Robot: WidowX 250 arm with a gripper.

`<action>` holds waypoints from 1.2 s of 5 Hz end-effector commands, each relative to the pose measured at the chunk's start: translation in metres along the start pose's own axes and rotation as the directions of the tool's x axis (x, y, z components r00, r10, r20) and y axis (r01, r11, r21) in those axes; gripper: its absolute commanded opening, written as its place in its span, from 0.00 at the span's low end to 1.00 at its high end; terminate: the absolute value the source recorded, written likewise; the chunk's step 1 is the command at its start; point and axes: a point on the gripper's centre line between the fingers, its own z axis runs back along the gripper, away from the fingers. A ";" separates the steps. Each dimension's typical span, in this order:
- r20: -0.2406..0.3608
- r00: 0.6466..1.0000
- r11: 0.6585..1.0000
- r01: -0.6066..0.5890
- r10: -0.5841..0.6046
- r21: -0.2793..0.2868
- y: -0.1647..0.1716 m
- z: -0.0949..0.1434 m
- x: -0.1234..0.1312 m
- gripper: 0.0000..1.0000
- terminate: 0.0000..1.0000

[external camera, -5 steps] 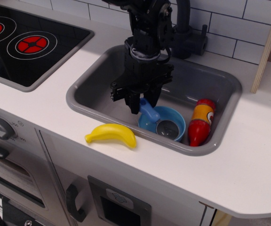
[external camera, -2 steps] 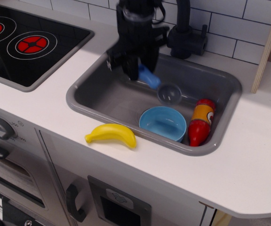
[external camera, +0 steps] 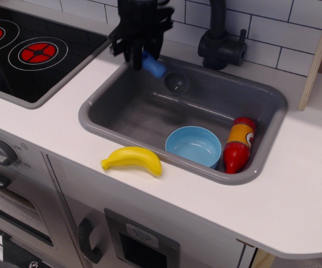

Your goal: Take spoon out of bowl sink

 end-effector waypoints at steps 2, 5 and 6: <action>0.057 0.998 1.000 -0.022 0.022 -0.014 -0.006 -0.022 -0.010 0.00 0.00; 0.047 0.998 0.999 0.044 -0.045 0.029 0.005 -0.033 -0.022 1.00 0.00; 0.032 0.997 0.997 0.063 -0.064 0.050 0.005 -0.031 -0.021 1.00 0.00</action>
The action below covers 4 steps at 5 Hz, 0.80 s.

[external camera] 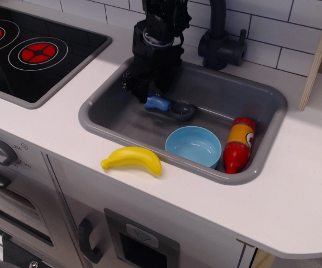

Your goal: Take spoon out of bowl sink

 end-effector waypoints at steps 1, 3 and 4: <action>0.058 0.998 0.998 0.026 -0.023 -0.051 0.004 0.026 0.006 1.00 0.00; 0.052 0.997 0.982 0.060 -0.052 -0.180 -0.002 0.086 0.018 1.00 0.00; 0.052 0.997 0.982 0.060 -0.052 -0.180 -0.002 0.086 0.018 1.00 0.00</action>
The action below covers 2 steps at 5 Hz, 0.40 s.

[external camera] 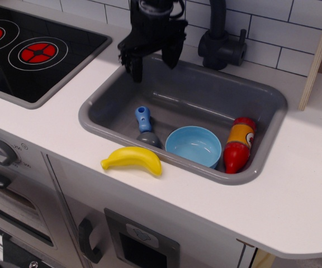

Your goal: Take spoon out of bowl sink

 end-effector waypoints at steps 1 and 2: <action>0.045 0.999 0.998 -0.014 0.017 -0.068 -0.002 0.028 0.009 1.00 0.00; 0.045 0.999 0.998 -0.014 0.017 -0.068 -0.002 0.028 0.009 1.00 1.00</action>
